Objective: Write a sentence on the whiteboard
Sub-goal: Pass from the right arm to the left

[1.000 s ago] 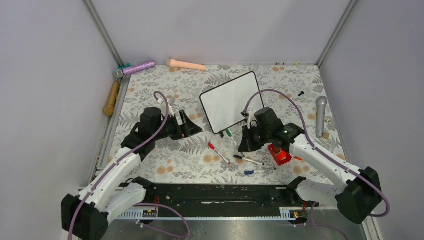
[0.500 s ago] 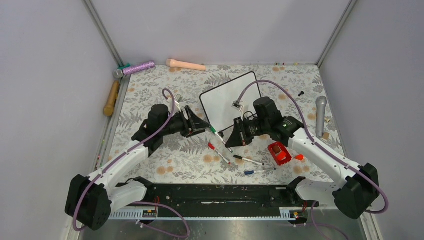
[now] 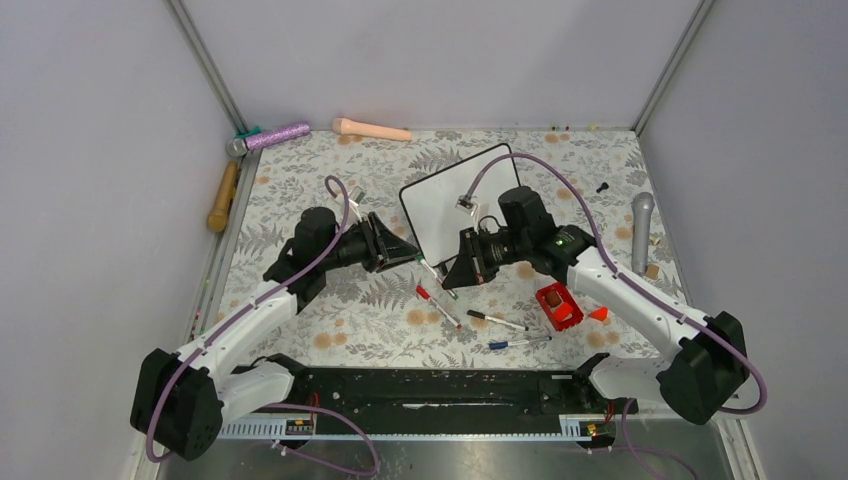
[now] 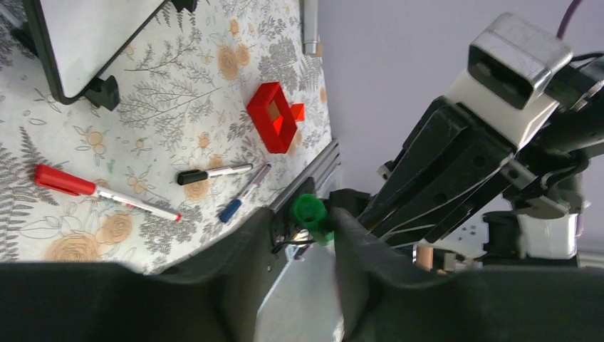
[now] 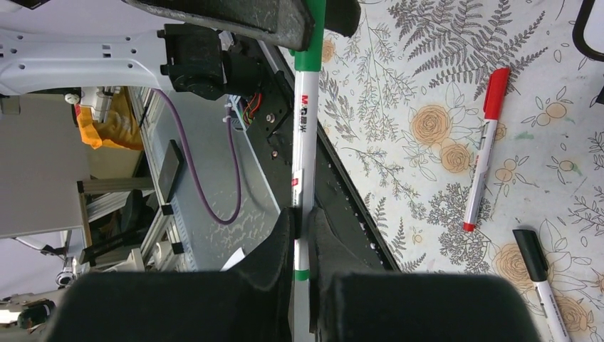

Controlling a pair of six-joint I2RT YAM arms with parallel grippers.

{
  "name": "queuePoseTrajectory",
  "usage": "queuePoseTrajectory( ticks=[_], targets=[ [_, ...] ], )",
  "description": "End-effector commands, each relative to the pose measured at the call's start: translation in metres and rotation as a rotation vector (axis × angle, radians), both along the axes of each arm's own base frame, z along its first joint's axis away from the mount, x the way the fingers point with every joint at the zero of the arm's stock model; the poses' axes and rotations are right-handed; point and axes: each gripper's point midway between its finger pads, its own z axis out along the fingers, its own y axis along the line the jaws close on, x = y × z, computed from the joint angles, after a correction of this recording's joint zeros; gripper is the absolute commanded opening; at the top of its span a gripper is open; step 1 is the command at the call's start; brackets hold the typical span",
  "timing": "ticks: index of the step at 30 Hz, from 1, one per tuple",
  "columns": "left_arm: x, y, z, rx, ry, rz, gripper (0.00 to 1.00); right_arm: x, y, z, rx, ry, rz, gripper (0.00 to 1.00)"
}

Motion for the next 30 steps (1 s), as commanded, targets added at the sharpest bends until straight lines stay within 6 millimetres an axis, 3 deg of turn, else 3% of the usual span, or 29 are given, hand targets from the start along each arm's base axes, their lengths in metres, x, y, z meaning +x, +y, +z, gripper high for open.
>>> queuePoseTrajectory(
  ticks=[1, 3, 4, 8, 9, 14, 16, 17, 20, 23, 30],
  targets=[
    [0.000, -0.007, 0.019, -0.040, -0.054, -0.040, 0.26, 0.003, 0.013, 0.027, 0.074, -0.050, 0.040, 0.00],
    [0.000, -0.008, 0.020, -0.043, -0.056, -0.043, 0.04, 0.003, 0.014, 0.026, 0.071, -0.049, 0.041, 0.00],
    [0.000, -0.008, 0.019, -0.042, -0.054, -0.044, 0.00, 0.003, 0.014, 0.027, 0.071, -0.050, 0.041, 0.00],
    [-0.001, -0.007, 0.022, -0.048, -0.059, -0.035, 0.00, 0.009, 0.013, 0.026, 0.059, -0.072, 0.014, 0.00],
    [0.000, -0.006, 0.023, -0.052, -0.060, -0.026, 0.00, 0.012, 0.012, 0.026, 0.051, -0.084, -0.004, 0.07],
    [0.011, 0.002, 0.039, -0.144, -0.036, 0.110, 0.00, 0.040, 0.011, 0.038, 0.110, -0.149, -0.219, 0.67],
    [0.015, 0.004, 0.057, -0.233, -0.062, 0.151, 0.00, 0.054, 0.010, 0.050, 0.201, -0.197, -0.326, 0.86],
    [0.018, 0.005, 0.064, -0.261, -0.066, 0.174, 0.00, 0.060, 0.008, 0.061, 0.257, -0.230, -0.373, 0.90],
    [0.024, 0.010, 0.077, -0.315, -0.064, 0.232, 0.00, 0.075, 0.002, 0.083, 0.356, -0.280, -0.495, 0.92],
    [0.030, 0.016, 0.090, -0.376, -0.057, 0.290, 0.00, 0.087, 0.001, 0.103, 0.452, -0.306, -0.566, 0.87],
    [0.037, 0.019, 0.113, -0.452, -0.051, 0.322, 0.00, 0.090, 0.025, 0.124, 0.521, -0.298, -0.563, 0.78]
  ],
)
